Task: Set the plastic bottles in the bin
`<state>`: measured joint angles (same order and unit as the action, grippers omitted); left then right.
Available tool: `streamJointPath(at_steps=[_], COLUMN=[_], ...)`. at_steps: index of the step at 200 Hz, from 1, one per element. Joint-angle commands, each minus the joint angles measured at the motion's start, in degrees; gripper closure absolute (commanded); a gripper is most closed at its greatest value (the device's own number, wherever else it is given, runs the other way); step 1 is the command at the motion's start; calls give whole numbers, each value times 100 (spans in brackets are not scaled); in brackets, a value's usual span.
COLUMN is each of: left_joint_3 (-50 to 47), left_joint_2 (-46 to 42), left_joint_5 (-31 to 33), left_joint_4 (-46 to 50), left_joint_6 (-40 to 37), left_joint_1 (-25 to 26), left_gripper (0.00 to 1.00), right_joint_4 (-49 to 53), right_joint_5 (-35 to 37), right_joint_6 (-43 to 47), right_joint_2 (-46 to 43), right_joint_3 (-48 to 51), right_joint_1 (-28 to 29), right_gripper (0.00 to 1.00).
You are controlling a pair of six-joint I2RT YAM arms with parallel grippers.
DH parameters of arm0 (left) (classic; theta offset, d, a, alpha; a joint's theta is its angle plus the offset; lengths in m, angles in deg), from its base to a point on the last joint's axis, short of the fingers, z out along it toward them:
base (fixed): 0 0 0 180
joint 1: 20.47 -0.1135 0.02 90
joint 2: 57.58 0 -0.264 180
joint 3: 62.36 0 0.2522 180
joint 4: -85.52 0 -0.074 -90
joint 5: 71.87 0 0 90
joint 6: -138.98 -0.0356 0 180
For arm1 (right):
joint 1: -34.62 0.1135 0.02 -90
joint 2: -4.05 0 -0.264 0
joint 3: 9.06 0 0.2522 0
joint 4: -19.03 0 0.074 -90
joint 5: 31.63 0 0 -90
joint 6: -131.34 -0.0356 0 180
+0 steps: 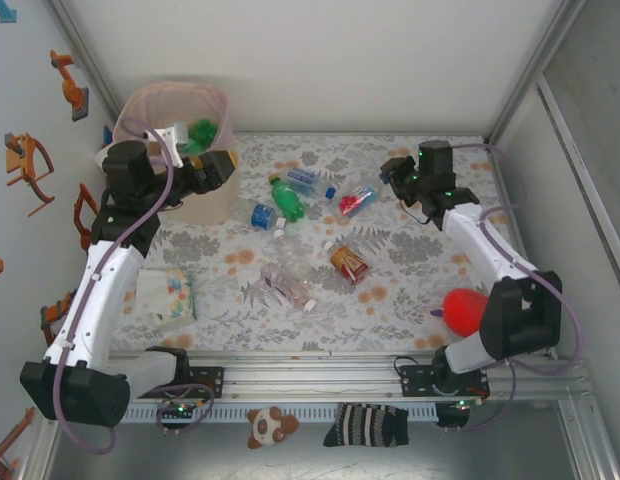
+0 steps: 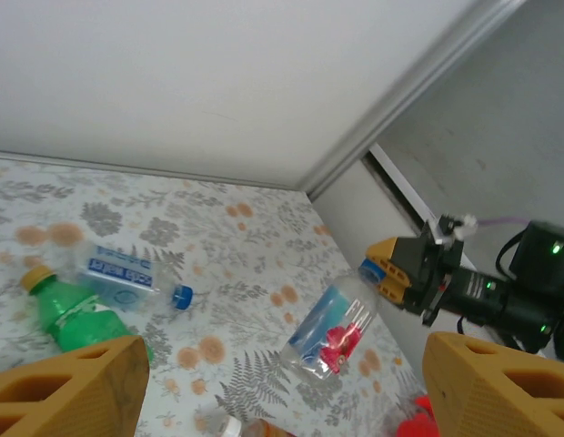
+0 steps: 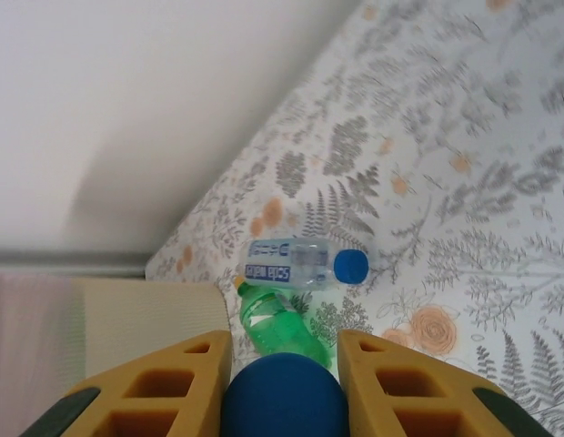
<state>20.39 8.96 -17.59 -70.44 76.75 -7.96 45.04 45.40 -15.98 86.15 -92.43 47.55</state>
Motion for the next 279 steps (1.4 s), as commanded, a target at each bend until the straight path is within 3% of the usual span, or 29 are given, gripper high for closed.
streamJointPath(at_steps=[1, 34, 90, 203, 279], left_joint_3=[312, 695, 1745, 2864, 3160], left_joint_2=[171, 625, 1520, 2944, 3245], left_joint_5=[-448, -1037, -1334, -2059, -1806], left_joint_4=[-371, -592, 219, 921, 1884], left_joint_6=[-432, -731, -1762, -2257, -3033], left_joint_1=[309, 860, 1758, 2797, 3207], left_gripper=[22, 21, 14, 12, 16], right_joint_4=[402, 642, 968, 1166, 1140], right_joint_5=[-240, -647, -1210, -1195, -1233], right_joint_6=[1214, 1936, 2311, 2379, 2323], right_joint_2=[-339, -667, -1034, -1505, -1557], right_joint_3=[-360, -678, -989, -1142, -1257], right_joint_1=[37, 146, 405, 726, 847], right_gripper=[75, 76, 80, 81, 81])
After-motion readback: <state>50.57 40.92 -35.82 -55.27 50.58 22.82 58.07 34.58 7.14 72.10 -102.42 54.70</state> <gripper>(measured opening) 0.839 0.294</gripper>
